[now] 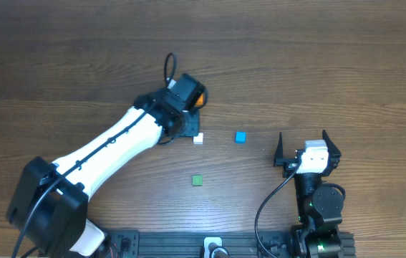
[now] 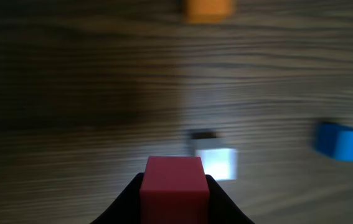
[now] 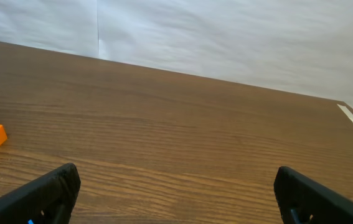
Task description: Stack Cubes
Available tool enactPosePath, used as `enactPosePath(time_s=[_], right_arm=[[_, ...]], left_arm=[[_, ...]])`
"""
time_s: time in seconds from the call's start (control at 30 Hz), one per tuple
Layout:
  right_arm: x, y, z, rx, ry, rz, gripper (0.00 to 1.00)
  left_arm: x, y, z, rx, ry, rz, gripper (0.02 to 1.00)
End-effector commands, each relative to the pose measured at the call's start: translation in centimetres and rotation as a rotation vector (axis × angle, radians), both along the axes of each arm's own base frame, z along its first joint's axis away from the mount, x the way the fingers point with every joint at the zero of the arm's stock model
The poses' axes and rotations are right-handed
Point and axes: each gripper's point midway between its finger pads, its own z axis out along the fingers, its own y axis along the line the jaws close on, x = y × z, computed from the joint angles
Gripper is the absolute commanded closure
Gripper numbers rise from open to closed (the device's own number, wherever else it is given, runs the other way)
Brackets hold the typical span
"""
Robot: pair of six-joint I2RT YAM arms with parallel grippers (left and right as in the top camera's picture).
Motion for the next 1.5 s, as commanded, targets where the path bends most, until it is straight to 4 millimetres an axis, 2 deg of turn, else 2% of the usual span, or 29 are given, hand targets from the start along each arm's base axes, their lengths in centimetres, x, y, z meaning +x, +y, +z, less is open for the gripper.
enactPosePath(time_s=[0.03,0.27,0.53,0.87,1.5], right_arm=[[0.0,-0.1,-0.3,0.002,0.005,-0.002,0.009],[0.0,-0.1,-0.3,0.002,0.005,-0.002,0.009],[0.0,-0.1,-0.3,0.002,0.005,-0.002,0.007],[0.0,-0.1,-0.3,0.002,0.005,-0.002,0.009],[0.0,-0.1,-0.3,0.002,0.005,-0.002,0.007]], left_arm=[[-0.7,-1.7,0.3,-0.015,0.0,0.024,0.947],[-1.8,-2.9,-1.4,0.012,0.046,0.013,0.963],[-1.5,-3.5,-2.7,0.033,0.067,0.008,0.963],[-0.8,-3.9,-3.2,0.039,0.063,0.013,0.956],[-0.9,-3.5,-4.2,0.062,0.089,0.021,0.947]])
